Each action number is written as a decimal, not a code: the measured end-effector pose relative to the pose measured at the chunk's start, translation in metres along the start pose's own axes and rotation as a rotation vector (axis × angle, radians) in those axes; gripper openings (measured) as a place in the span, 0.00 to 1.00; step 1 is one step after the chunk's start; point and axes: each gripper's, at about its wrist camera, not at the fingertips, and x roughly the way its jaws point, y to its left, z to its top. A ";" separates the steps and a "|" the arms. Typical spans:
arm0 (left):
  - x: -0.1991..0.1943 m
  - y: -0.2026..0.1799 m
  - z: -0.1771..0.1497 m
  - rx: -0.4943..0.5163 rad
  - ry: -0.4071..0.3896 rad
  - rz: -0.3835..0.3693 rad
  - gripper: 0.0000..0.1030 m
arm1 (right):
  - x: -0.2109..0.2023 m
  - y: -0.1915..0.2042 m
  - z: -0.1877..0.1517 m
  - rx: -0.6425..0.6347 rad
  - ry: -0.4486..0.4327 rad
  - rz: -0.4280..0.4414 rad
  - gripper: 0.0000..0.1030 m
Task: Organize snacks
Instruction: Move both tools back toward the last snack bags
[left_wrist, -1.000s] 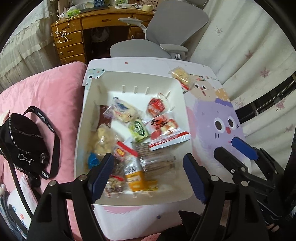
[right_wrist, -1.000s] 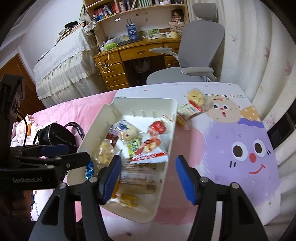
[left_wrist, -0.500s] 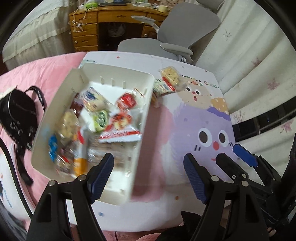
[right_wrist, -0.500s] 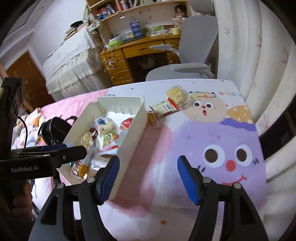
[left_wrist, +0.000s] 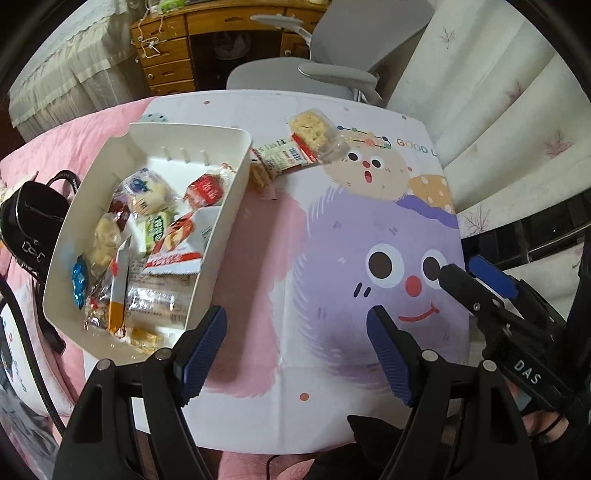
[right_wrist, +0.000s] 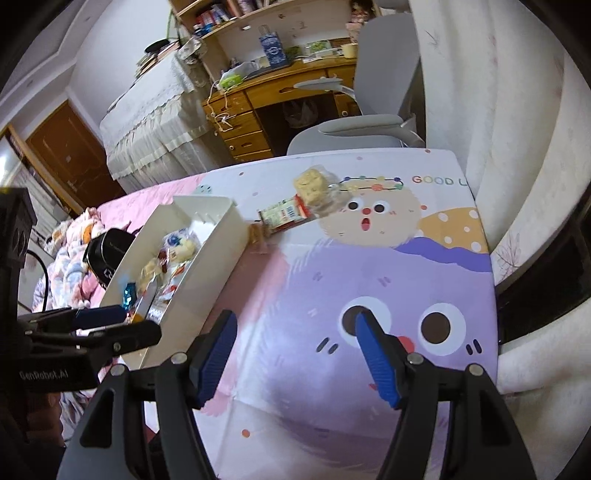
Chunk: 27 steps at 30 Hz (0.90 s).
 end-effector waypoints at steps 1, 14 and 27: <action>0.001 -0.002 0.008 0.003 0.009 -0.002 0.75 | 0.002 -0.005 0.003 0.007 0.003 0.003 0.65; 0.028 -0.027 0.125 0.246 0.096 -0.001 0.79 | 0.058 -0.045 0.068 0.012 -0.017 0.015 0.72; 0.112 -0.031 0.211 0.514 0.193 0.131 0.81 | 0.148 -0.047 0.130 -0.058 -0.045 -0.020 0.73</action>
